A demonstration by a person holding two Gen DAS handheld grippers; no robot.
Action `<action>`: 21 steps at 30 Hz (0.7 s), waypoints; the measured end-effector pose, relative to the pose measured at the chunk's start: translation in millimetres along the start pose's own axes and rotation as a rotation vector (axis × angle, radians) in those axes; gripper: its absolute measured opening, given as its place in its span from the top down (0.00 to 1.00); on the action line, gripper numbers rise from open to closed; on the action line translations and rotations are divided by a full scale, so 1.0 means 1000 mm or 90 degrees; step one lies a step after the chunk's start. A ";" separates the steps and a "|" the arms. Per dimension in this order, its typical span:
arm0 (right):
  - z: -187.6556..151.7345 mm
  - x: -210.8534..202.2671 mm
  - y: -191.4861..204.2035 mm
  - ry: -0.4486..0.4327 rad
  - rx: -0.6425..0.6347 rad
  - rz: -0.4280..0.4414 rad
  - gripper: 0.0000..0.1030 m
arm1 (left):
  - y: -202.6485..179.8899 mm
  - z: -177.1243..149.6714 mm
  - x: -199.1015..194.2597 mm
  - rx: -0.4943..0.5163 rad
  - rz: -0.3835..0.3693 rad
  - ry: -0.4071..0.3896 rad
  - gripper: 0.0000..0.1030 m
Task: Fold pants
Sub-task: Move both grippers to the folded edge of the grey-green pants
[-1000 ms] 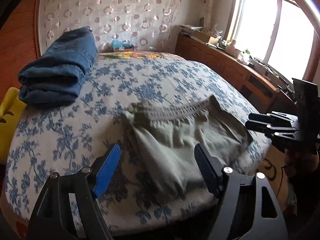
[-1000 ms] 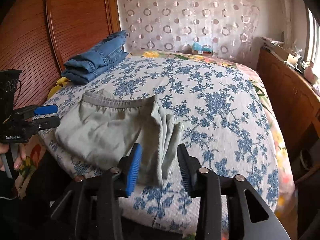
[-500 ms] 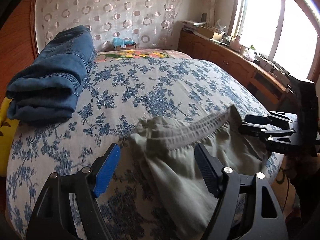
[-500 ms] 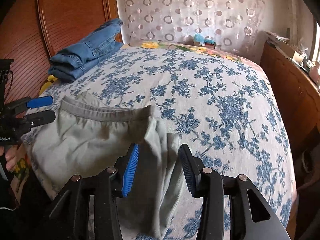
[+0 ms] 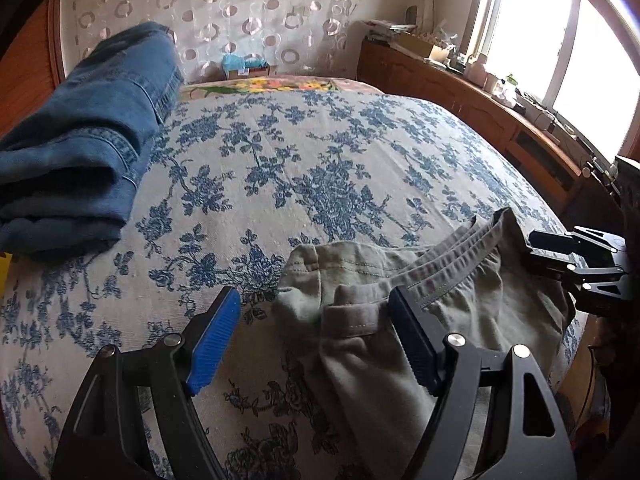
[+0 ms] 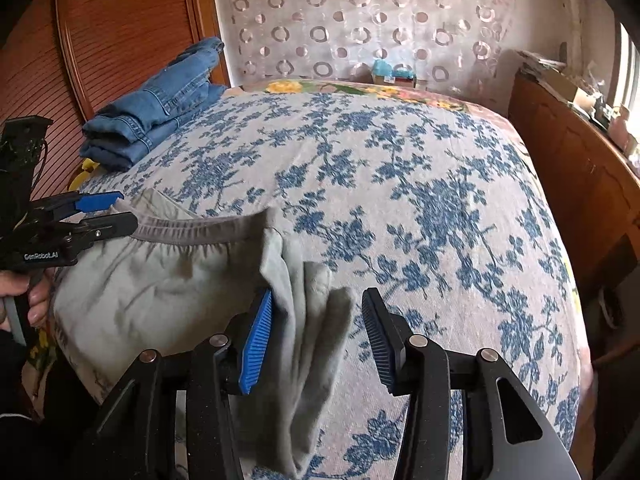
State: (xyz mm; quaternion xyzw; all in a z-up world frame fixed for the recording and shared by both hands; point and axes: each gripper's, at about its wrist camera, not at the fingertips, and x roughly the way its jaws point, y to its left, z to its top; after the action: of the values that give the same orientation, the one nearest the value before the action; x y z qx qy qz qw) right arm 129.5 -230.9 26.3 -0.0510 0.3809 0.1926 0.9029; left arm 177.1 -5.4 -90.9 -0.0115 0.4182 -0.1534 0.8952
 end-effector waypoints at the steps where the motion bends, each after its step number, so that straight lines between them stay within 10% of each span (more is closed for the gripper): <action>1: 0.000 -0.001 -0.002 0.002 0.004 0.000 0.53 | 0.001 0.000 0.000 -0.003 -0.005 -0.001 0.25; 21: 0.001 0.016 0.013 -0.015 -0.035 0.023 0.52 | 0.001 -0.002 0.000 0.002 -0.014 -0.007 0.25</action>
State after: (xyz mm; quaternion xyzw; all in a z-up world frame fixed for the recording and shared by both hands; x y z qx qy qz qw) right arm 135.3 -214.0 16.0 -0.0664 0.3654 0.2198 0.9021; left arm 175.5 -3.9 -92.5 -0.0153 0.4127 -0.1640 0.8958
